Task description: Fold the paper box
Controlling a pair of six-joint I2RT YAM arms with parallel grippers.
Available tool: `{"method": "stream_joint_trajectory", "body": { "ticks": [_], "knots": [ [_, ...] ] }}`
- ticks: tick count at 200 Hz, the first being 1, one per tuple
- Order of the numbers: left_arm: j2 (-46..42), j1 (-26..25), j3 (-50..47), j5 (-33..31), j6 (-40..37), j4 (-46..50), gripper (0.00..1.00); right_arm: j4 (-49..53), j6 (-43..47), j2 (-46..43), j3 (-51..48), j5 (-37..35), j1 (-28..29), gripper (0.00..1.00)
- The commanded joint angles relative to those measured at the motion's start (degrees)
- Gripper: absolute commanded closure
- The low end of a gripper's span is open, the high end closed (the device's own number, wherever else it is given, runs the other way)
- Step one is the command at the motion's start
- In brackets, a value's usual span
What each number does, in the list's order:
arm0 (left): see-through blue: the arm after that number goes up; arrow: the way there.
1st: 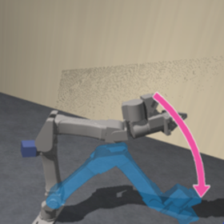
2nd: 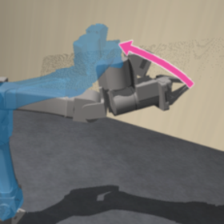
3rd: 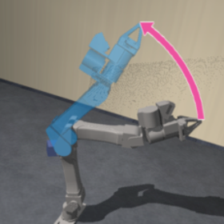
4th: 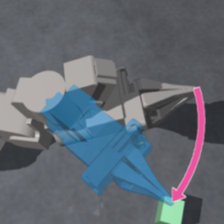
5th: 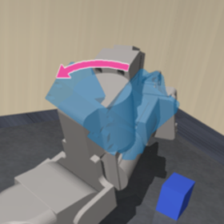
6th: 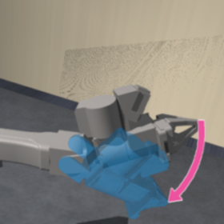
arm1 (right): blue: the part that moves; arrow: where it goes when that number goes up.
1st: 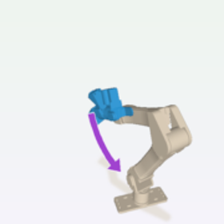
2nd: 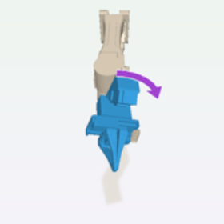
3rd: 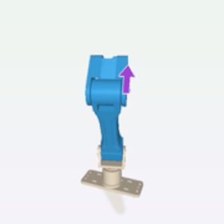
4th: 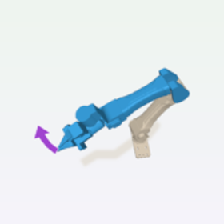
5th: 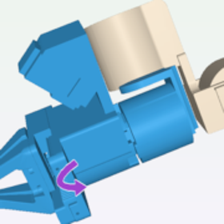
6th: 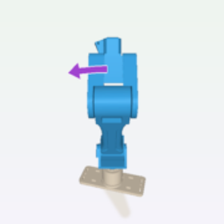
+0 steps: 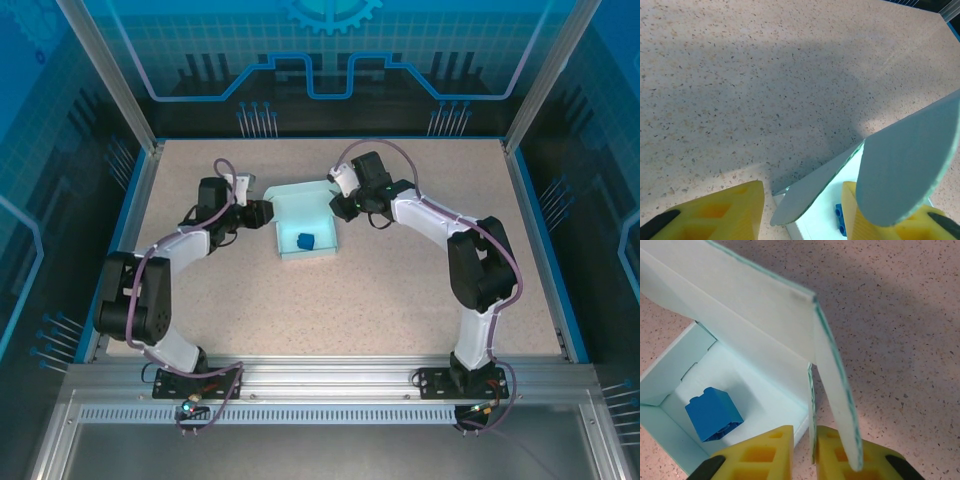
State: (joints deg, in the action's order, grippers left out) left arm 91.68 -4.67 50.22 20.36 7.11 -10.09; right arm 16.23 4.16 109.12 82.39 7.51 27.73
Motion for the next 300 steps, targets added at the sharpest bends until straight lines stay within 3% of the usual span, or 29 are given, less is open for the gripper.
{"method": "stream_joint_trajectory", "body": {
  "ticks": [1, 39, 74, 170, 236, 275, 300],
  "knots": [
    [1.1, -0.5, 2.6, 2.9, -1.8, 1.7, 0.57, 1.4, 0.6, 0.9, 1.9, 0.4, 0.4, 0.84],
    [2.4, -1.0, 4.5, 3.3, -2.5, 4.0, 0.59, 1.8, 0.7, 1.2, 2.3, 0.3, 0.4, 0.89],
    [2.7, -1.3, 5.3, 3.3, -2.6, 4.9, 0.67, 2.8, 0.7, 1.3, 2.9, -0.9, 0.7, 0.93],
    [1.4, -2.2, 5.1, -1.1, -3.3, 6.8, 0.81, 4.1, -3.4, -0.2, 2.7, -6.3, 2.5, 0.99],
    [0.1, -5.8, 4.3, -7.9, -1.5, 5.2, 0.89, 8.8, -16.5, -0.4, 3.9, -17.9, 5.6, 1.00],
    [-0.5, -10.2, 4.3, -17.0, 3.2, 3.9, 0.92, 10.7, -24.3, 0.8, 5.1, -29.9, 9.2, 1.00],
    [-0.6, -13.4, 4.6, -23.0, 6.8, 2.7, 0.94, 10.4, -28.6, 0.8, 5.0, -33.9, 10.3, 1.00]
  ]
}}
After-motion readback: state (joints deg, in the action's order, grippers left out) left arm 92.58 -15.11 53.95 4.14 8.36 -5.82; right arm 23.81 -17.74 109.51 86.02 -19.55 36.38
